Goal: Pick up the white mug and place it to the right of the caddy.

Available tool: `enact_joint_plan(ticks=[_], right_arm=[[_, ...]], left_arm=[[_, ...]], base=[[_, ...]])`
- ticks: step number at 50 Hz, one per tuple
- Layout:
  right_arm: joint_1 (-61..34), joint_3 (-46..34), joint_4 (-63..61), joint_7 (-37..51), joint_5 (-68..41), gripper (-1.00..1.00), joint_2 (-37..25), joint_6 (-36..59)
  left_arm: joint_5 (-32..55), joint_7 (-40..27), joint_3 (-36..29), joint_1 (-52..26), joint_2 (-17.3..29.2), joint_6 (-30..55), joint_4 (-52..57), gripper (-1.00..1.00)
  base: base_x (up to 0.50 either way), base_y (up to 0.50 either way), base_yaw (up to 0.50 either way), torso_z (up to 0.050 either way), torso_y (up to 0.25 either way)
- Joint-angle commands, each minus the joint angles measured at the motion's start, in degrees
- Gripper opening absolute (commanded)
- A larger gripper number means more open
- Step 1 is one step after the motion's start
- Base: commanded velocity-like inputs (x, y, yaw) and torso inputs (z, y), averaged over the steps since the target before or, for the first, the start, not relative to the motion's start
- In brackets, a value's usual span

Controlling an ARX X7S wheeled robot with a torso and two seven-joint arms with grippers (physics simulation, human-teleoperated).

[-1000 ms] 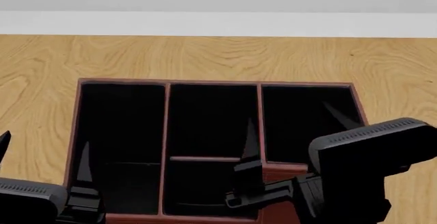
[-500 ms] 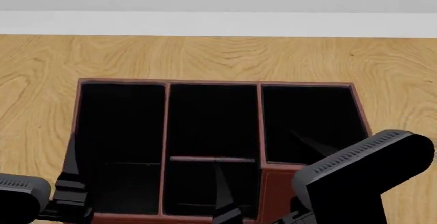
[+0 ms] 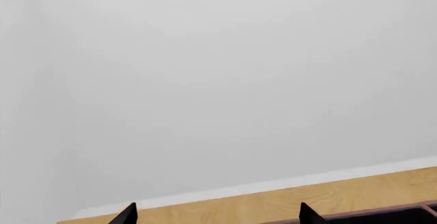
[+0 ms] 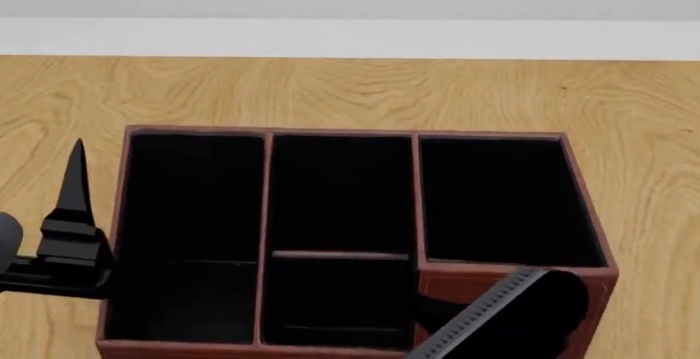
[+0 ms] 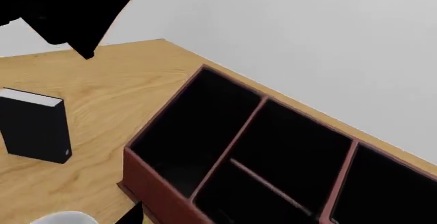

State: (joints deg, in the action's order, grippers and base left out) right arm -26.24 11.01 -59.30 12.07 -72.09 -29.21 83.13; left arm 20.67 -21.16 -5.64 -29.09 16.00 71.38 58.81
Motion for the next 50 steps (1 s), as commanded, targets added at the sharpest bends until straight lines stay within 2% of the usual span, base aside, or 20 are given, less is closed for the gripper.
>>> enact_joint_plan(ticks=[1,7,30,40,50], right_arm=[[0.78,-4.59,-0.39,5.44,-7.02,1.00,-2.80,-0.56],[1.18,-8.75,-0.49,9.38,-9.53,1.00,-4.97,-2.65],[2.50,-17.30,-0.10,17.24,-15.46,1.00,-5.08,-2.56],[3.40,-21.48,0.55,18.56,-13.86,1.00,-3.54,-1.66],[4.69,-25.53,0.97,15.67,-7.68,1.00,-2.25,-1.68]], left_arm=[[10.09,-7.21,0.78,-5.44,2.79,3.69,0.75,1.00],[11.25,-8.14,0.36,-6.16,3.25,3.08,0.05,1.00],[14.02,-10.11,-0.04,-7.61,4.48,1.69,-1.63,1.00],[14.35,-10.38,-0.40,-7.59,5.14,0.42,-2.52,1.00],[14.57,-10.84,-1.06,-7.91,5.37,-0.15,-3.16,1.00]], base=[[0.00,0.00,0.00,0.000,0.000],[0.00,0.00,0.00,0.000,0.000],[0.00,0.00,0.00,0.000,0.000],[0.00,0.00,0.00,0.000,0.000],[0.00,0.00,0.00,0.000,0.000]])
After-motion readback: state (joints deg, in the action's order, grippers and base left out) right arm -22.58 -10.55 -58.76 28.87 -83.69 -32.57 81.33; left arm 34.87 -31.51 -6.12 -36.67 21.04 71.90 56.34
